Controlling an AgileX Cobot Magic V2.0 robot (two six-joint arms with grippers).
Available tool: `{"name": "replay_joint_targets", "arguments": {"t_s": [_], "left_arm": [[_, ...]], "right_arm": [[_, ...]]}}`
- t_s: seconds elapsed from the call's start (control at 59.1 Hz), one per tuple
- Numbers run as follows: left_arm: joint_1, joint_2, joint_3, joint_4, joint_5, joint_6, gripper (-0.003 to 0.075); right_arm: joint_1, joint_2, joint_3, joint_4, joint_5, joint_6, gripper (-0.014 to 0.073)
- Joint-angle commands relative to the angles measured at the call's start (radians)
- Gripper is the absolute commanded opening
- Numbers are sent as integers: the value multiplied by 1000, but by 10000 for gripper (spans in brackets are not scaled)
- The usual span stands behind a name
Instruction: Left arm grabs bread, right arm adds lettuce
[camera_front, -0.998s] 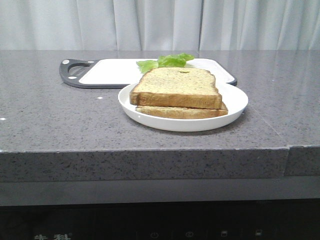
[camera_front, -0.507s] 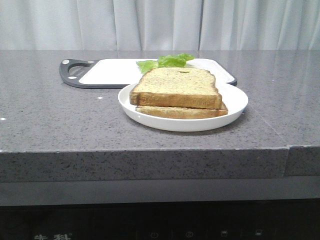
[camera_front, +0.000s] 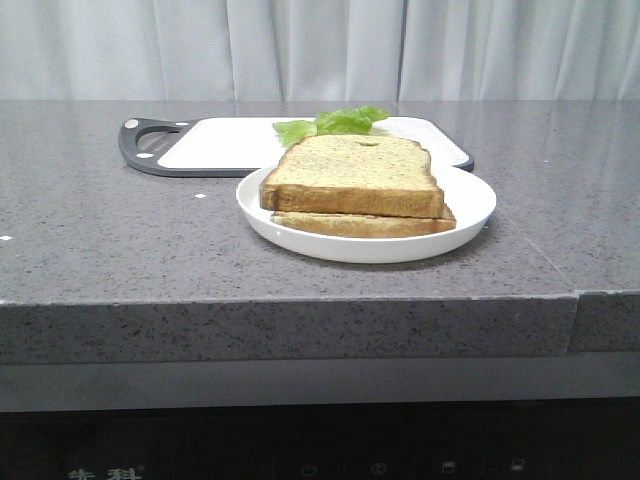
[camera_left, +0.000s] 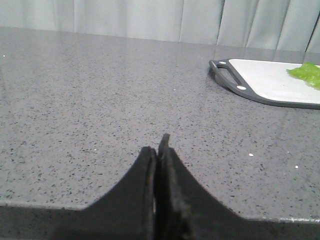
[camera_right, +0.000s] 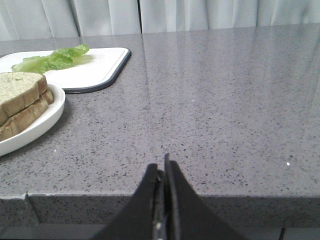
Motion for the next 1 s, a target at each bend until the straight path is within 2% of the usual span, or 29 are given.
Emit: {"name": "replay_joint_targets", "arguments": {"t_s": [0.0,0.254,0.338,0.423,0.609,0.795,0.981], "left_arm": [[1,-18,6,0,-90,-9,-21],[1,-18,1,-7,-126,-9,-21],[1,-16,-46,-7,-150,-9,-21],[1,3,-131,38,-109,-9,-21],[1,188,-366,61,72,-9,-21],[1,427,-499,68,71,-9,-21],[1,484,-533,68,54,-9,-14]], "right_arm": [[-4,-21,-2,-9,-86,-2,-61],[-4,-21,-14,-9,-110,-2,-61],[-4,-21,-74,-9,-55,-2,-61],[-4,-3,-164,-10,30,-2,-61],[-4,158,-424,-13,166,-2,-61],[-4,376,-603,-13,169,-2,-61],[-4,443,-637,-13,152,-2,-32]]}}
